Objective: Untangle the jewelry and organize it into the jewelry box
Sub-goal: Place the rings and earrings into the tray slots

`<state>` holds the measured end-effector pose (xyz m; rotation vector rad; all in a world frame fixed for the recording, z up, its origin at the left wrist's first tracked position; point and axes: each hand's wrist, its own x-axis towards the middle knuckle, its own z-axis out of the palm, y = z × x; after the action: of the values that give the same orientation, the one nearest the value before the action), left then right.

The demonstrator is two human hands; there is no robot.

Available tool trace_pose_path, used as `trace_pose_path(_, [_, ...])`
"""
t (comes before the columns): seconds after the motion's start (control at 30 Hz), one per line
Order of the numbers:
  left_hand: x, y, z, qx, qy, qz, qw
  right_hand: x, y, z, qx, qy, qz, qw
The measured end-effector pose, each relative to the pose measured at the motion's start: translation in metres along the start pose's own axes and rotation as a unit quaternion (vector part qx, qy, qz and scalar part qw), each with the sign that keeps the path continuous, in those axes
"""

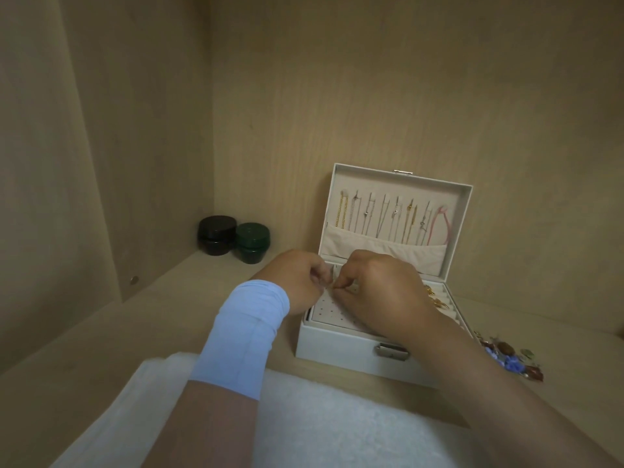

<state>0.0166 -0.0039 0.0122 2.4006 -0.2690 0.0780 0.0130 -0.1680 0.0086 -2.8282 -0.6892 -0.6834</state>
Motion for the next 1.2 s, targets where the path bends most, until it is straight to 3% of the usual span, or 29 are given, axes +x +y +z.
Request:
trace_pose_path(0.23, [0.000,-0.001,-0.001,0.011,-0.011,0.003,1.000,-0.001,0.003,0.001,0.011,-0.003,-0.003,1.000])
trace_pose_path(0.4, [-0.001,0.000,-0.002,0.025,-0.016,0.003,1.000,0.000,0.007,-0.008,0.030,-0.073,-0.035,0.996])
trace_pose_path(0.53, [-0.002,0.004,-0.001,0.034,0.007,0.029,0.999,0.001,0.016,-0.013,0.122,-0.113,0.007,0.986])
trace_pose_path(0.7, [0.000,0.009,0.004,0.064,-0.030,0.037,0.997,0.001,0.035,-0.040,0.193,-0.075,0.053,0.977])
trace_pose_path(0.97, [0.000,0.015,0.013,0.033,0.022,0.058,0.998,-0.018,0.061,-0.054,0.189,-0.230,0.096,0.950])
trace_pose_path(1.1, [-0.001,0.025,0.023,0.008,0.030,0.100,0.995,-0.017,0.057,-0.047,0.163,-0.238,0.081,0.954])
trace_pose_path(1.2, [-0.001,0.025,0.027,-0.009,0.028,0.098,0.995,-0.017,0.055,-0.048,0.207,-0.229,0.070,0.949])
